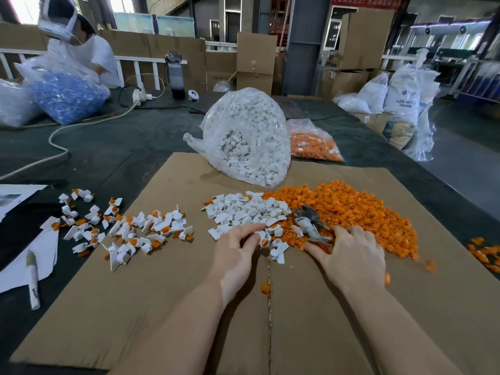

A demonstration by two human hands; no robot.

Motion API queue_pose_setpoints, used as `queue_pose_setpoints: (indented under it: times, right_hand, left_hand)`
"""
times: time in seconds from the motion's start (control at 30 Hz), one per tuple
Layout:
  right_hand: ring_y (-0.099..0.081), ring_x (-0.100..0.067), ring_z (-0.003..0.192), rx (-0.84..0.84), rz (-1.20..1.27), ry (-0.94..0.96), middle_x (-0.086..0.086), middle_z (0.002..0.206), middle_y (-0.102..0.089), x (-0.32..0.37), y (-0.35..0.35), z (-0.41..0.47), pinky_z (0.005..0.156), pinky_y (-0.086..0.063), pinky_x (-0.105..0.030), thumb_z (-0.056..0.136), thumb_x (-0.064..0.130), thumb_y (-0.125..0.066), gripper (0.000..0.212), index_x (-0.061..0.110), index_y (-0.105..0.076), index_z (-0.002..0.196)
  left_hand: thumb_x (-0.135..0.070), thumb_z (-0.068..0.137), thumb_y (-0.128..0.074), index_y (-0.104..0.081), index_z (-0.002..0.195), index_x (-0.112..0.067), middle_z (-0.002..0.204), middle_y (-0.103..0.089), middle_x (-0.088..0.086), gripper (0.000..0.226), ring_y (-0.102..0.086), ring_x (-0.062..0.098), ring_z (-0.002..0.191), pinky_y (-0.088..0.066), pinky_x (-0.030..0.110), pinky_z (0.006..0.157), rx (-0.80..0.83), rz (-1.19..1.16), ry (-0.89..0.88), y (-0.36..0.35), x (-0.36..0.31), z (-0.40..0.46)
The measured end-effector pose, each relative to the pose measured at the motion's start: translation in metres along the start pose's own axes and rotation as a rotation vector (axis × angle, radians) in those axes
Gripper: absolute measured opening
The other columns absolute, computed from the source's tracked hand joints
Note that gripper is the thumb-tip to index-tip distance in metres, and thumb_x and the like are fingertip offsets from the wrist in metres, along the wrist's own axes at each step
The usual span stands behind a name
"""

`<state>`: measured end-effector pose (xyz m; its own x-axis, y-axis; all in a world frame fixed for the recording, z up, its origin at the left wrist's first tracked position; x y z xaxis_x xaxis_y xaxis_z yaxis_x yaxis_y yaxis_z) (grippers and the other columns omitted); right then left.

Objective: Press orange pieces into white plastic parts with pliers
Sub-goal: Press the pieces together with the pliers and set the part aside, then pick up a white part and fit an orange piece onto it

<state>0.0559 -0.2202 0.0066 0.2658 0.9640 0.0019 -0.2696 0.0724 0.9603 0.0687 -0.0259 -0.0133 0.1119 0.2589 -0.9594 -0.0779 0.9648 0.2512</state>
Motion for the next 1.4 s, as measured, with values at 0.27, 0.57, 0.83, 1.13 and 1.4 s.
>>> queue_pose_setpoints:
  times: [0.27, 0.57, 0.83, 1.13, 1.4]
  right_hand:
    - [-0.062, -0.021, 0.090, -0.260, 0.657, 0.482, -0.006, 0.092, -0.067, 0.049, 0.012, -0.025, 0.084, -0.045, -0.022, 0.078, 0.005, -0.072, 0.018, 0.007, -0.071, 0.096]
    - [-0.062, -0.019, 0.077, -0.212, 0.754, 0.516, -0.003, 0.078, -0.065, 0.057, 0.002, -0.031, 0.075, -0.044, -0.022, 0.076, 0.000, -0.073, 0.008, 0.006, -0.071, 0.080]
    - [-0.063, -0.019, 0.079, -0.186, 0.773, 0.469, -0.004, 0.080, -0.067, 0.055, 0.001, -0.031, 0.085, -0.036, -0.013, 0.077, -0.001, -0.071, 0.007, 0.004, -0.071, 0.082]
    - [-0.058, -0.019, 0.077, -0.181, 0.744, 0.460, -0.003, 0.076, -0.062, 0.057, 0.001, -0.033, 0.073, -0.040, -0.018, 0.078, 0.001, -0.071, 0.007, 0.005, -0.066, 0.077]
    - [-0.059, -0.013, 0.083, -0.216, 0.971, 0.243, 0.002, 0.083, -0.065, 0.044, 0.001, -0.029, 0.074, -0.050, -0.031, 0.086, 0.005, -0.062, 0.008, 0.009, -0.069, 0.089]
  left_hand:
    - [-0.010, 0.088, -0.061, -0.066, 0.093, -0.023, 0.083, -0.066, -0.006, 0.014, -0.061, 0.007, 0.082, -0.043, 0.007, 0.070, -0.017, -0.052, 0.012, -0.003, 0.003, 0.001]
    - [-0.004, 0.083, -0.064, -0.067, 0.085, -0.028, 0.079, -0.066, -0.005, 0.025, -0.061, 0.009, 0.078, -0.046, 0.013, 0.072, 0.044, -0.085, 0.010, -0.002, 0.000, -0.003]
    - [-0.009, 0.076, -0.075, -0.069, 0.105, -0.019, 0.096, -0.068, -0.009, 0.032, -0.061, 0.004, 0.088, -0.044, 0.008, 0.078, 0.126, 0.105, -0.125, -0.007, -0.007, -0.006]
    - [-0.016, 0.079, -0.072, -0.068, 0.109, -0.021, 0.103, -0.067, -0.009, 0.030, -0.059, 0.004, 0.097, -0.045, 0.016, 0.086, 0.124, 0.223, -0.145, -0.008, -0.005, -0.009]
    - [-0.004, 0.075, -0.074, -0.065, 0.090, -0.032, 0.082, -0.066, -0.011, 0.034, -0.058, -0.001, 0.072, -0.043, 0.006, 0.067, 0.084, -0.027, -0.044, -0.002, -0.006, -0.008]
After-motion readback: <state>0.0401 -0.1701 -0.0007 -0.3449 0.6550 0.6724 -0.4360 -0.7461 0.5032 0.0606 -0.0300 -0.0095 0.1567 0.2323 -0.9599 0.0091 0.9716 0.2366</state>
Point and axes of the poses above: each hand's wrist, its own z-axis towards the middle knuckle, its own y-axis out of the back of the hand, x = y × z, the point moved 3 cm from there along z, towards the middle knuckle
